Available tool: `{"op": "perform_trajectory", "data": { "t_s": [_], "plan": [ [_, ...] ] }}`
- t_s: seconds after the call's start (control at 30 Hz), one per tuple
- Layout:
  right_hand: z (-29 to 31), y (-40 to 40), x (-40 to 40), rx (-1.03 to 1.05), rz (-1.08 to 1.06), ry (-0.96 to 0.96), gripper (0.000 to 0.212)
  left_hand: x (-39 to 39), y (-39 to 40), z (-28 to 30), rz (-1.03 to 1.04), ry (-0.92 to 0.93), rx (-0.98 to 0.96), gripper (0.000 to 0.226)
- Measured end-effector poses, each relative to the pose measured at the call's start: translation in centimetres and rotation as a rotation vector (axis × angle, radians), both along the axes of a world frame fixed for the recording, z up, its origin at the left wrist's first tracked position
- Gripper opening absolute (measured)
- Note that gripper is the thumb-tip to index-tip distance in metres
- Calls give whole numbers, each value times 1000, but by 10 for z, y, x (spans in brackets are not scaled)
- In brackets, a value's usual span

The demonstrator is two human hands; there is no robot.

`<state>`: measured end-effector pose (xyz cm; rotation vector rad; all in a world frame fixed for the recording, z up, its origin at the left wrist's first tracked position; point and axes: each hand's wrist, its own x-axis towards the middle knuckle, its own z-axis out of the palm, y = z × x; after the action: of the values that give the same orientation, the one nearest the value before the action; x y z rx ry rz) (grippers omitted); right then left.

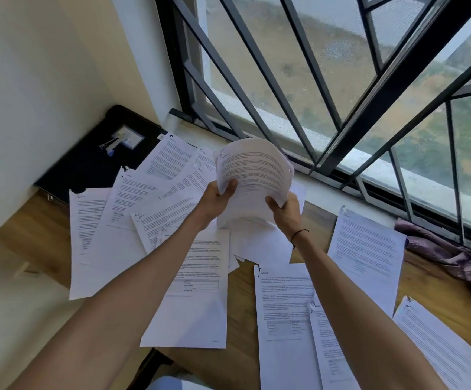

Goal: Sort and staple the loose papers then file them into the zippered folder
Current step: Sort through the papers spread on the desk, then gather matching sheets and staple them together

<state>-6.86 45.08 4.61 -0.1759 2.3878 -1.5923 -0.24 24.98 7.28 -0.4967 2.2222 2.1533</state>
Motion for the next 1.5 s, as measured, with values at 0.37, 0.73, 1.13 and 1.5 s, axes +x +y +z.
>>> {"op": "perform_trajectory", "data": {
  "t_s": [0.37, 0.73, 1.13, 1.5],
  "plan": [
    [7, -36, -5, -48, 164, 19, 19, 14, -46, 5, 69, -97, 158, 37],
    [-11, -97, 12, -40, 313, -86, 12, 52, -105, -13, 150, -239, 436, 36],
    [-21, -161, 9, -40, 220, -145, 16, 31, -223, -26, 259, -240, 364, 33],
    [-29, -207, -6, -30, 192, -159, 14, -4, -327, -50, 590, -143, -111, 13]
  ]
}}
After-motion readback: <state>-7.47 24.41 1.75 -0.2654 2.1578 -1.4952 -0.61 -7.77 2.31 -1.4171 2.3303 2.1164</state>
